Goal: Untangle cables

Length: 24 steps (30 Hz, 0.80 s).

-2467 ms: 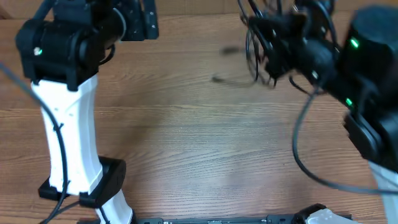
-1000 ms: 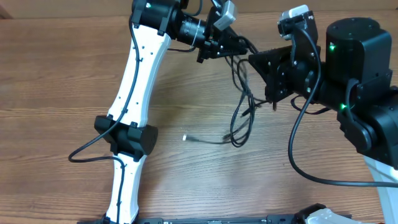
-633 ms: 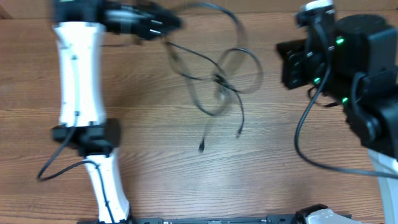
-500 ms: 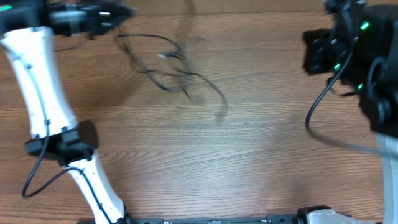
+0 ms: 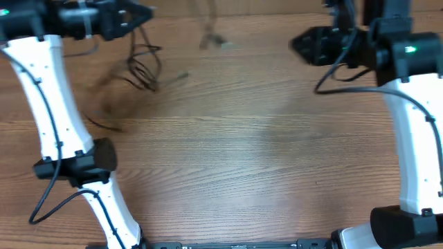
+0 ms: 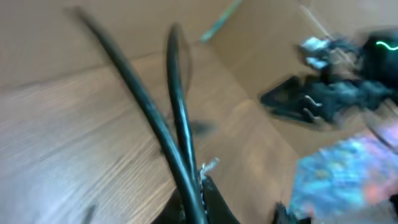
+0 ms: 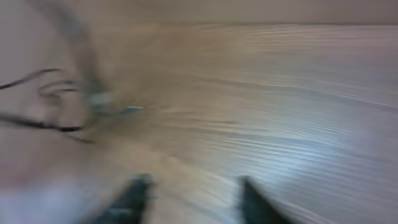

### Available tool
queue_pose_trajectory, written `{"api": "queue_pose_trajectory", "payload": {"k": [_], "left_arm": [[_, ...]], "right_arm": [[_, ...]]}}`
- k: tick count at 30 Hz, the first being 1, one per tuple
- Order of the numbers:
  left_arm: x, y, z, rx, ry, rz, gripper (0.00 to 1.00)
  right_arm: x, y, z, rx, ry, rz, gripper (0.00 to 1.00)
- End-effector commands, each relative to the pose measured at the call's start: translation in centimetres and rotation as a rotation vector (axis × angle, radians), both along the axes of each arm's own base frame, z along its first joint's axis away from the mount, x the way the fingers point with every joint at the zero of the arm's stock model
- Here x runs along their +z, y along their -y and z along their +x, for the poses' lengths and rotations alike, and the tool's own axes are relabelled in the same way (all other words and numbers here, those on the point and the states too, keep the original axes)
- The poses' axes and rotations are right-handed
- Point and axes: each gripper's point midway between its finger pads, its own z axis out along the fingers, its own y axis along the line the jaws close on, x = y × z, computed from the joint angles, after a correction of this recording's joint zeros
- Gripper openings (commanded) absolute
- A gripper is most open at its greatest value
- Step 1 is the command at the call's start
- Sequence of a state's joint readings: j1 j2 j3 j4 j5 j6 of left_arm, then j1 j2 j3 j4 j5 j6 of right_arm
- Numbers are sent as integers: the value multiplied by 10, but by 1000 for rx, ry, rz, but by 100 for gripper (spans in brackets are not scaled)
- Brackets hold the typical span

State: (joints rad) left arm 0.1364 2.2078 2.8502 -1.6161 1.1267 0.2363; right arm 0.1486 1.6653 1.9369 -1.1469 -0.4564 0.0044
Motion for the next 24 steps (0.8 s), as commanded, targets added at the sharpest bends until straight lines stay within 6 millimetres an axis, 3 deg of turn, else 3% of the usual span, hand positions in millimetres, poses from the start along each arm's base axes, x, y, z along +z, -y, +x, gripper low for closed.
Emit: {"api": "queue_pose_trajectory", "payload": {"k": [1,5,11,16,17,19,20,24], "left_arm": [[-20,-2,18,357,-260,133,4],[-36,-18,42,703,-341,229,4],[-32,-20,56,975,-404,142,4],[-30,-11,56,972,-427,103,4],[-30,-5,54,955,-430,105,4],[-30,-1,53,947,-427,107,4],[-30,1,53,941,-426,109,4],[-31,7,51,915,-412,132,4]], "right_arm": [[12,-40,-13,121,33,47,99],[18,-62,-11,68,23,84,99],[10,-59,12,-263,-93,175,100],[-15,-76,34,-380,-219,284,100],[-28,-87,43,-413,-265,321,98],[-40,-102,50,-420,-294,344,82],[-47,-123,52,-397,-314,366,77],[-55,-160,49,-328,-306,374,80]]}}
